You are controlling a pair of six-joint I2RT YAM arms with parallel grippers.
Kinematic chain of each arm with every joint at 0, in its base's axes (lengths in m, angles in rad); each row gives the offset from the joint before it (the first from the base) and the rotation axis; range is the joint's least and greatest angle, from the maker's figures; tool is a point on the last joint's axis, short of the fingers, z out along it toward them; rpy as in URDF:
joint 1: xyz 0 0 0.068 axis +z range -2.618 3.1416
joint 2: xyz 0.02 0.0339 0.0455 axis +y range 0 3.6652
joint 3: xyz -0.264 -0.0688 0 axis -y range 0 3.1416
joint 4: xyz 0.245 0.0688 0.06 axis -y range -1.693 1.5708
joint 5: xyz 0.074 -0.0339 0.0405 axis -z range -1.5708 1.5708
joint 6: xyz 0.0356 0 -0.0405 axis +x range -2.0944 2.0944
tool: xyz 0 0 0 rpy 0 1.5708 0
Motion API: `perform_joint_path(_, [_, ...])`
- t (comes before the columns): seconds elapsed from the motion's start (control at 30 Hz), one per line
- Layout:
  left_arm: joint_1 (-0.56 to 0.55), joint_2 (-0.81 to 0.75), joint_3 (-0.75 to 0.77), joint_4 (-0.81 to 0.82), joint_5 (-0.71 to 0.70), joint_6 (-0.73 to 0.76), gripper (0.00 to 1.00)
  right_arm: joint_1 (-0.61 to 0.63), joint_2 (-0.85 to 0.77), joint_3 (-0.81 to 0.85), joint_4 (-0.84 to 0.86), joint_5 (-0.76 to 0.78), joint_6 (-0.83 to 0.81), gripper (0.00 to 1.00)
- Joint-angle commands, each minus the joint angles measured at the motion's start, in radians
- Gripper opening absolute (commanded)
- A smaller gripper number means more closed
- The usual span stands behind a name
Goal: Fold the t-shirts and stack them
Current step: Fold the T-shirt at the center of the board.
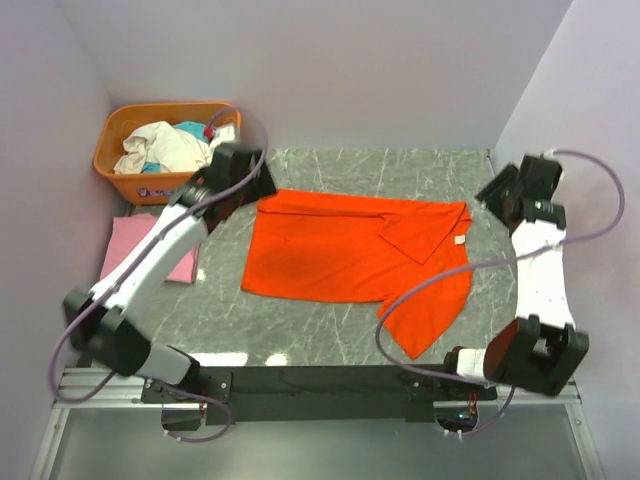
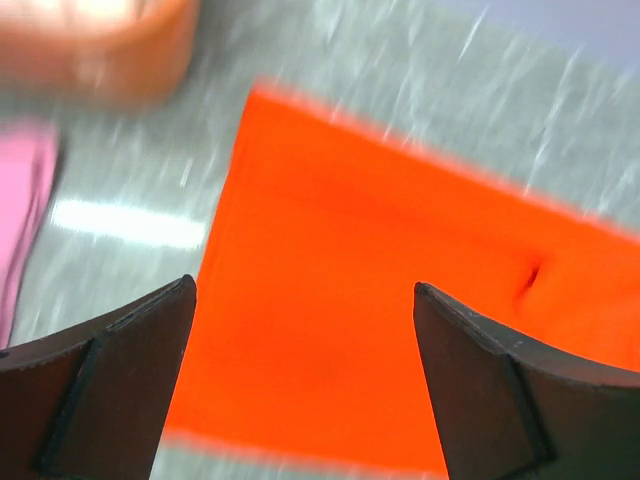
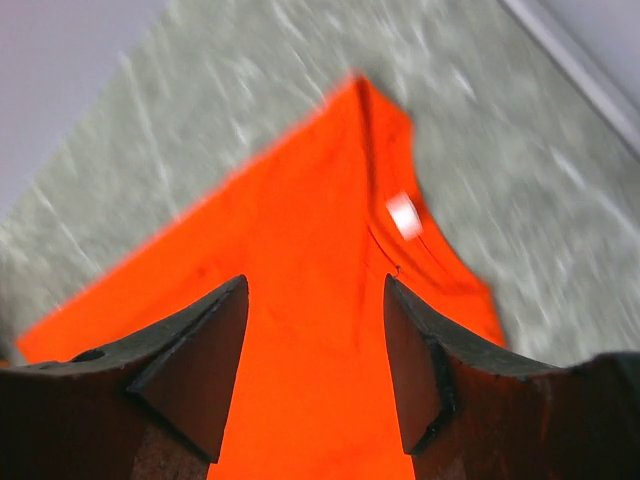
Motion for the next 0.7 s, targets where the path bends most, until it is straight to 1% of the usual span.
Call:
perform_joint_path(0.0, [-0.006, -0.101, -0.232, -0.170, 0.021, -0.124, 0.95, -0.008, -0.096, -0.154, -0.124, 0.052, -0.006, 0.64])
perform_joint_path(0.03, [-0.009, -0.176, -0.342, -0.175, 0.047, -0.135, 0.95, -0.010, -0.151, -0.201, -0.133, 0.046, -0.010, 0.64])
perform_joint_path(0.1, [-0.014, -0.248, -0.448, -0.166, 0.079, -0.173, 0.95, -0.010, -0.194, -0.235, -0.164, 0.030, -0.017, 0.64])
perform_joint_path(0.13, [-0.019, -0.314, -0.546, -0.158, 0.108, -0.184, 0.95, -0.010, -0.231, -0.269, -0.170, 0.027, -0.026, 0.65])
perform_joint_path(0.2, [-0.020, -0.363, -0.628, -0.146, 0.128, -0.218, 0.94, -0.010, -0.268, -0.301, -0.188, -0.025, -0.033, 0.65])
perform_joint_path(0.23, [-0.020, -0.392, -0.692, -0.141, 0.140, -0.227, 0.94, -0.010, -0.303, -0.339, -0.190, -0.034, -0.034, 0.65])
perform_joint_path(0.3, [-0.020, -0.407, -0.737, -0.125, 0.162, -0.250, 0.92, -0.010, -0.336, -0.376, -0.196, -0.042, -0.034, 0.65])
perform_joint_path(0.33, [-0.020, -0.408, -0.774, -0.115, 0.167, -0.256, 0.92, -0.010, -0.366, -0.422, -0.195, -0.057, -0.030, 0.67])
perform_joint_path(0.4, [-0.019, -0.396, -0.800, -0.082, 0.161, -0.273, 0.89, -0.010, -0.395, -0.469, -0.178, -0.066, -0.019, 0.68])
perform_joint_path(0.43, [-0.019, -0.372, -0.809, -0.074, 0.159, -0.278, 0.88, -0.010, -0.418, -0.507, -0.172, -0.066, -0.013, 0.73])
perform_joint_path(0.47, [-0.019, -0.356, -0.808, -0.068, 0.157, -0.283, 0.87, -0.010, -0.425, -0.516, -0.170, -0.069, -0.013, 0.73])
perform_joint_path(0.57, [-0.020, -0.302, -0.803, -0.042, 0.135, -0.309, 0.83, -0.010, -0.437, -0.524, -0.184, -0.051, -0.006, 0.69])
perform_joint_path(0.67, [-0.019, -0.275, -0.802, -0.016, 0.090, -0.342, 0.80, -0.008, -0.442, -0.542, -0.181, -0.048, -0.002, 0.68])
